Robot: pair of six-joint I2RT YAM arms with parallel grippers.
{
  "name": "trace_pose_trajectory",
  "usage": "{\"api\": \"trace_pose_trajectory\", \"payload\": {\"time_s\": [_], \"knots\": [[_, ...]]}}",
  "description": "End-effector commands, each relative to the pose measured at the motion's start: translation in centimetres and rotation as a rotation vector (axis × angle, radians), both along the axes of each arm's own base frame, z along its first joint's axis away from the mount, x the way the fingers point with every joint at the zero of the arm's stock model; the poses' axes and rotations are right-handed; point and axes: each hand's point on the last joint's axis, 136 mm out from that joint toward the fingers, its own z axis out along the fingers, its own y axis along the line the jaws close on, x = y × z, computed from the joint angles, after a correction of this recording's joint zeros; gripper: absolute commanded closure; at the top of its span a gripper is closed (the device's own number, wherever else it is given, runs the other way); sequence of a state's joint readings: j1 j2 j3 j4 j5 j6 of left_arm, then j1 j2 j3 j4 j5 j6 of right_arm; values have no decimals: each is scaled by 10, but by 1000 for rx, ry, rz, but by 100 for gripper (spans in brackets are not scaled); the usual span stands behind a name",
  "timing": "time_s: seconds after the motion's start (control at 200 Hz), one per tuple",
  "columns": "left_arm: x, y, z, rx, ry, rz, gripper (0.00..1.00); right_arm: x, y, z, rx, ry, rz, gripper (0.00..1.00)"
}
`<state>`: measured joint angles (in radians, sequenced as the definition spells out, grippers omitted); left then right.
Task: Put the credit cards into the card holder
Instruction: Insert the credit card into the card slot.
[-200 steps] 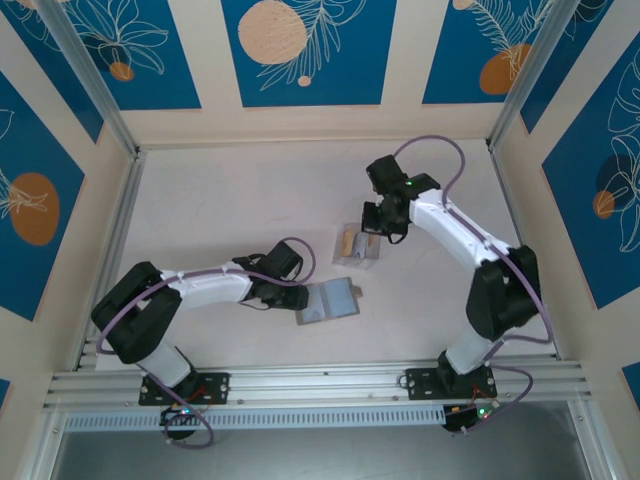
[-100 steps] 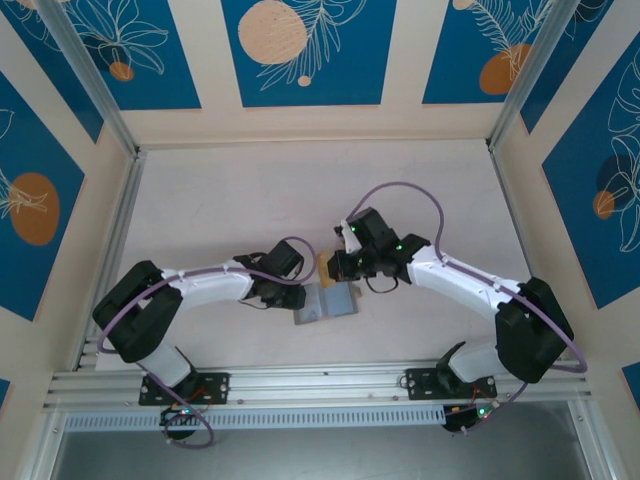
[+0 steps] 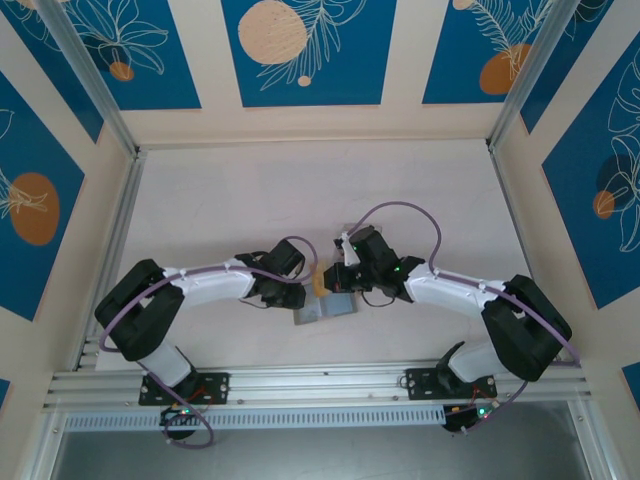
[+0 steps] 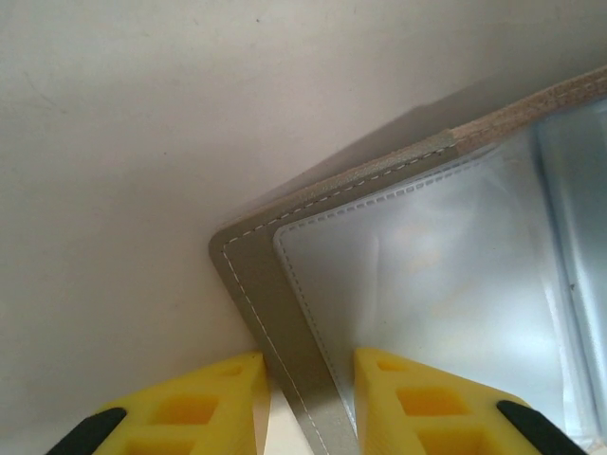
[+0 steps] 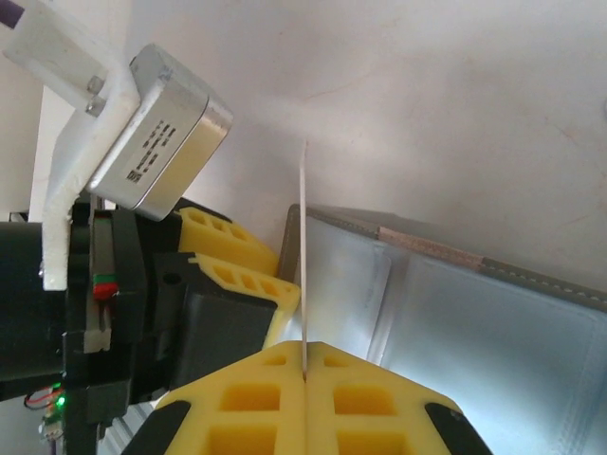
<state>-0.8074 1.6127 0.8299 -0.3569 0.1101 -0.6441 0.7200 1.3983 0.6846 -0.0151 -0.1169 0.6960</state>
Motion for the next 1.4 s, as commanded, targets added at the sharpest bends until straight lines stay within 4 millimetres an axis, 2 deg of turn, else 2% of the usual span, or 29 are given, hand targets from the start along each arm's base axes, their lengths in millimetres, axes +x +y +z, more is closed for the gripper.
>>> {"api": "trace_pose_trajectory", "payload": {"time_s": [0.0,0.54,0.745,1.396], "knots": [[-10,1,-27,40,39,-36,73,1,-4,-11,-16,4,-40,100],[-10,0,-27,38,42,-44,73,-11,-12,-35,-31,53,-118,100],[-10,-2,-27,35,44,-45,73,-20,-22,-42,-31,87,-170,100],[-11,-7,-29,28,44,-62,72,-48,-33,-77,-72,205,-262,100]]}}
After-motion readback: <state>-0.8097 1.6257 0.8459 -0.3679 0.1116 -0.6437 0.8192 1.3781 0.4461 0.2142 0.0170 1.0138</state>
